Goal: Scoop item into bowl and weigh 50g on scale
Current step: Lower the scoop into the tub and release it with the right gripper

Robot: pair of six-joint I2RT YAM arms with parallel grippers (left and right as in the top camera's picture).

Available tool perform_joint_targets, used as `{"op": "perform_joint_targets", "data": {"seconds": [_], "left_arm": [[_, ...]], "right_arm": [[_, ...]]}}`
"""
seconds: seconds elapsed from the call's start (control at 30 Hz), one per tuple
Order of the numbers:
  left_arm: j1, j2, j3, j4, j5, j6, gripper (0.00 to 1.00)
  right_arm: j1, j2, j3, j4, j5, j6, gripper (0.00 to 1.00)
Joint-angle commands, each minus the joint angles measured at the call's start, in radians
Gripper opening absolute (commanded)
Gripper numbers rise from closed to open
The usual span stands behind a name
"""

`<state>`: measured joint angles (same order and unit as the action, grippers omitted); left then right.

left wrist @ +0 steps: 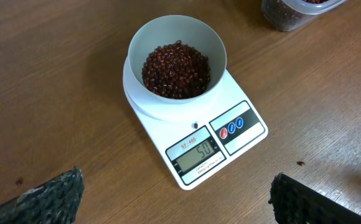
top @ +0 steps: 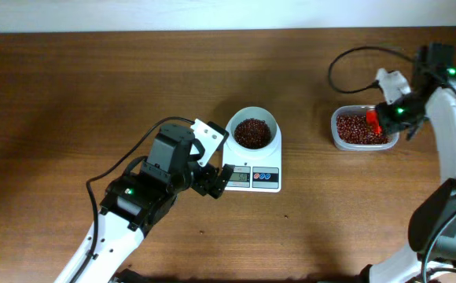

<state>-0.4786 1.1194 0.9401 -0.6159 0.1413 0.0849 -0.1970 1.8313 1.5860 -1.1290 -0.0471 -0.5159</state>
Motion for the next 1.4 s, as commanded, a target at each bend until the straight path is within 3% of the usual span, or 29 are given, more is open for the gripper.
{"op": "perform_joint_targets", "data": {"seconds": [0.0,0.13,0.27,0.43,0.47,0.57,0.63,0.7,0.93,1.2,1.37], "left_arm": [[-0.005,-0.001,-0.005,0.002,-0.004,-0.009,0.99],[-0.005,-0.001,-0.005,0.002,-0.004,-0.009,0.99],[-0.005,-0.001,-0.005,0.002,-0.004,-0.009,0.99],[-0.005,-0.001,-0.005,0.002,-0.004,-0.009,0.99],[-0.005,-0.001,-0.005,0.002,-0.004,-0.009,0.99],[-0.005,-0.001,-0.005,0.002,-0.004,-0.009,0.99],[-0.005,-0.001,-0.005,0.002,-0.004,-0.009,0.99],[-0.005,-0.001,-0.005,0.002,-0.004,-0.009,0.99],[-0.005,-0.001,-0.005,0.002,-0.004,-0.009,0.99],[-0.005,-0.001,-0.005,0.002,-0.004,-0.009,0.99],[-0.005,-0.001,-0.005,0.002,-0.004,-0.009,0.99]], "right_arm": [[0.063,-0.026,0.019,0.003,0.163,0.000,0.04],[0.078,-0.026,0.019,0.010,0.131,0.122,0.04],[0.063,-0.026,0.019,-0.009,-0.182,0.250,0.04],[0.056,-0.026,0.019,-0.047,-0.214,0.379,0.04],[0.055,-0.026,0.019,-0.054,-0.207,0.379,0.08],[0.043,-0.026,0.019,-0.065,-0.204,0.379,0.51],[0.032,-0.026,0.019,-0.068,-0.204,0.379,0.72],[0.020,-0.026,0.019,-0.068,-0.203,0.378,0.82],[-0.030,-0.026,0.018,-0.074,-0.151,0.379,0.85],[-0.100,-0.022,-0.003,-0.070,-0.072,0.375,1.00],[-0.166,-0.022,-0.061,-0.057,-0.072,0.375,0.99]]}}
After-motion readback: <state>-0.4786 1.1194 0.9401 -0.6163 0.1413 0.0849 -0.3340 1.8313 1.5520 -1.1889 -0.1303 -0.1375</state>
